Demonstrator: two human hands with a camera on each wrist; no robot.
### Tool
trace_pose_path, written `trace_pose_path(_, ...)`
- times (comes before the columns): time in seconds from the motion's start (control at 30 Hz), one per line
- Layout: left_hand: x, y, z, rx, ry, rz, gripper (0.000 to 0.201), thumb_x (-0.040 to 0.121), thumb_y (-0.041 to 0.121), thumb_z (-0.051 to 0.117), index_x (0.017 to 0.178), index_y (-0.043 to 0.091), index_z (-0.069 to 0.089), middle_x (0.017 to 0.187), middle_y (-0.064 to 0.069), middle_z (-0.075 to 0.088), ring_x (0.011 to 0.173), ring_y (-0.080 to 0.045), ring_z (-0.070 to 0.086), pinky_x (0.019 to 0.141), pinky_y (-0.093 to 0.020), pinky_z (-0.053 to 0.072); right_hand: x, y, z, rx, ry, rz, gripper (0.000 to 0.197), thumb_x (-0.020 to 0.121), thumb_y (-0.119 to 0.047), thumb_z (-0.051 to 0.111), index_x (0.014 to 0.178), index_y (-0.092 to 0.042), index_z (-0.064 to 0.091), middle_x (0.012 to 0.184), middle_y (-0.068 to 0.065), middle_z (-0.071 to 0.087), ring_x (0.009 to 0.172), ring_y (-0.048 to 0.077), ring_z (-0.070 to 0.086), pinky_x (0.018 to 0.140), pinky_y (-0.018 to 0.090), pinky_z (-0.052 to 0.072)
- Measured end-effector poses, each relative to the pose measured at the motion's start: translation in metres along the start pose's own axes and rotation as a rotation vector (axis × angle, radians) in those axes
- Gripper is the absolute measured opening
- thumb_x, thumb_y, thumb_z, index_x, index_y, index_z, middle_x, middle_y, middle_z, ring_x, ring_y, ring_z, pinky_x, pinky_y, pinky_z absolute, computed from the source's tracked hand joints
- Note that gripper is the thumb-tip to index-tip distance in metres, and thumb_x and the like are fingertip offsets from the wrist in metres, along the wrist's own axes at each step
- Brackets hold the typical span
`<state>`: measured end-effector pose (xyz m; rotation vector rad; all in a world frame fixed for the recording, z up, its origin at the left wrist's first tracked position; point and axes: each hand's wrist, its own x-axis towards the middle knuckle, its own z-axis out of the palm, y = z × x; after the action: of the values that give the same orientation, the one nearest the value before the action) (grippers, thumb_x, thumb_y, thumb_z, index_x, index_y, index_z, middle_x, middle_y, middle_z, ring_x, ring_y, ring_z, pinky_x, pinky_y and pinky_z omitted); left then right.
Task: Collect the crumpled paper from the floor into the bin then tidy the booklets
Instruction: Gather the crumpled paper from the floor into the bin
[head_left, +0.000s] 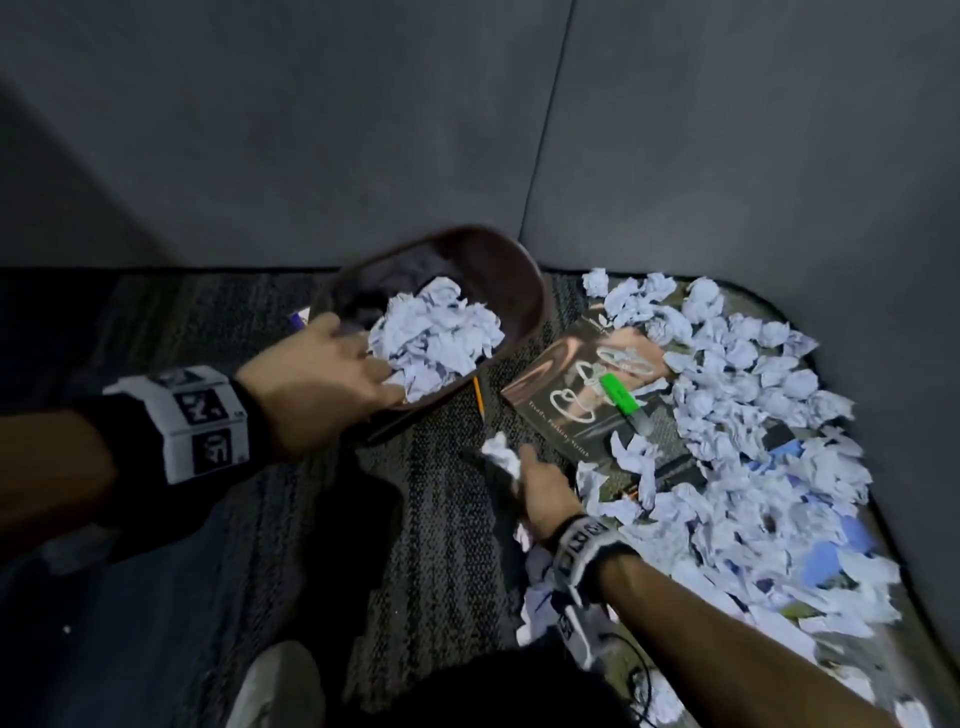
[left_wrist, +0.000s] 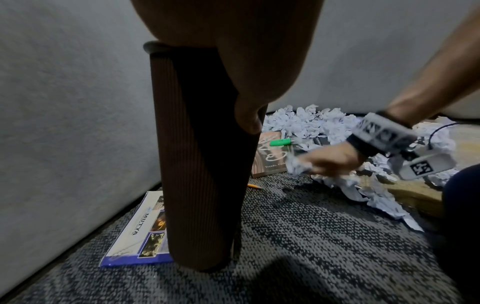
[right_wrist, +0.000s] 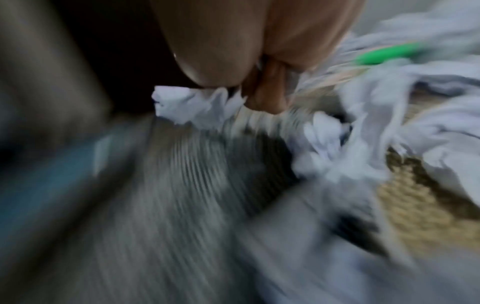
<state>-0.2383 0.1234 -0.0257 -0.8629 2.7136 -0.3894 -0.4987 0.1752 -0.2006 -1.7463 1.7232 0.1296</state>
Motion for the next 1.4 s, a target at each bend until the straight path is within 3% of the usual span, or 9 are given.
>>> trace_pose_path(0.13,0.0,-0.001,0.006,0.04,0.034,0.042,0.015,0.065,0.02,0.047,0.07,0.023,0.061,0.062,0.004,0.059,0.055,-0.023,0.057,0.056,-0.034,0.038,-0.036,-0.022,-0.082,0.516,0.652,-0.072,0.023,0.099,-0.013,0.04,0.121,-0.01,0.045,0.079,0.004,0.057,0.062,0.013,0.053,0.057,0.029,0.047)
trace_pose_path(0.23,0.004,0.001,0.002,0.083,0.053,0.078,0.012,0.06,0.017,0.059,0.07,0.022,0.061,0.061,0.003,0.059,0.056,-0.024,0.057,0.056,-0.035,0.039,-0.035,-0.083,-0.145,0.632,0.802,-0.257,0.017,0.099,-0.013,0.042,0.114,-0.021,0.044,0.078,-0.005,0.055,0.057,0.001,0.048,0.05,0.014,0.041)
trace_pose_path(0.33,0.006,0.0,-0.012,0.115,0.035,0.085,0.022,0.054,0.009,0.071,0.07,0.022,0.062,0.06,0.003,0.058,0.056,-0.023,0.057,0.056,-0.036,0.041,-0.007,-0.133,-0.166,0.498,0.568,-0.285,0.019,0.1,-0.021,0.043,0.114,-0.008,0.044,0.098,0.01,0.064,0.084,0.025,0.064,0.071,0.036,0.051)
trace_pose_path(0.47,0.005,0.001,-0.024,0.13,0.008,0.128,0.018,0.057,0.012,0.072,0.069,0.024,0.064,0.058,0.006,0.057,0.054,-0.022,0.055,0.058,-0.033,0.041,0.011,-0.139,-0.159,0.199,0.092,-0.215,0.053,0.095,-0.048,0.047,0.125,-0.005,0.047,0.126,0.016,0.058,0.113,0.032,0.055,0.09,0.035,0.043)
trace_pose_path(0.63,0.001,0.003,-0.014,0.072,0.065,0.162,0.033,0.069,0.015,0.03,0.068,0.023,0.062,0.059,0.003,0.057,0.054,-0.023,0.055,0.056,-0.033,0.038,-0.012,-0.102,-0.181,0.203,0.201,-0.382,0.03,0.096,-0.036,0.052,0.117,-0.019,0.066,0.117,-0.001,0.067,0.109,0.016,0.06,0.098,0.031,0.044)
trace_pose_path(0.9,0.013,0.008,-0.022,0.034,0.099,0.201,0.025,0.068,0.016,0.034,0.067,0.025,0.058,0.057,0.006,0.054,0.053,-0.021,0.054,0.055,-0.034,0.037,-0.006,-0.117,-0.142,-0.29,-0.208,-0.506,0.031,0.1,-0.031,0.037,0.113,-0.016,0.061,0.126,0.008,0.06,0.115,0.025,0.053,0.1,0.034,0.039)
trace_pose_path(1.07,0.009,0.015,-0.018,0.046,0.055,0.201,0.017,0.063,0.01,0.068,0.068,0.025,0.06,0.06,0.006,0.058,0.055,-0.022,0.055,0.059,-0.035,0.039,0.0,-0.114,-0.154,-0.139,-0.431,-0.497,0.038,0.096,-0.024,0.045,0.126,-0.007,0.059,0.123,0.011,0.062,0.11,0.027,0.057,0.096,0.034,0.044)
trace_pose_path(1.27,0.005,0.014,-0.011,0.05,0.048,0.155,0.013,0.072,0.014,0.061,0.071,0.027,0.059,0.066,0.007,0.06,0.063,-0.022,0.058,0.065,-0.034,0.033,-0.01,-0.101,-0.205,0.044,-0.24,-0.479,0.024,0.094,-0.022,0.055,0.112,-0.024,0.071,0.095,-0.024,0.07,0.091,-0.003,0.064,0.089,0.019,0.046)
trace_pose_path(1.4,0.008,0.019,-0.019,0.009,0.141,0.177,0.018,0.078,0.015,0.048,0.069,0.027,0.058,0.065,0.008,0.059,0.061,-0.021,0.057,0.065,-0.034,0.03,-0.007,-0.116,-0.184,-0.217,-0.358,-0.376,0.033,0.092,-0.044,0.05,0.097,-0.019,0.07,0.096,-0.005,0.071,0.085,0.015,0.066,0.088,0.036,0.053)
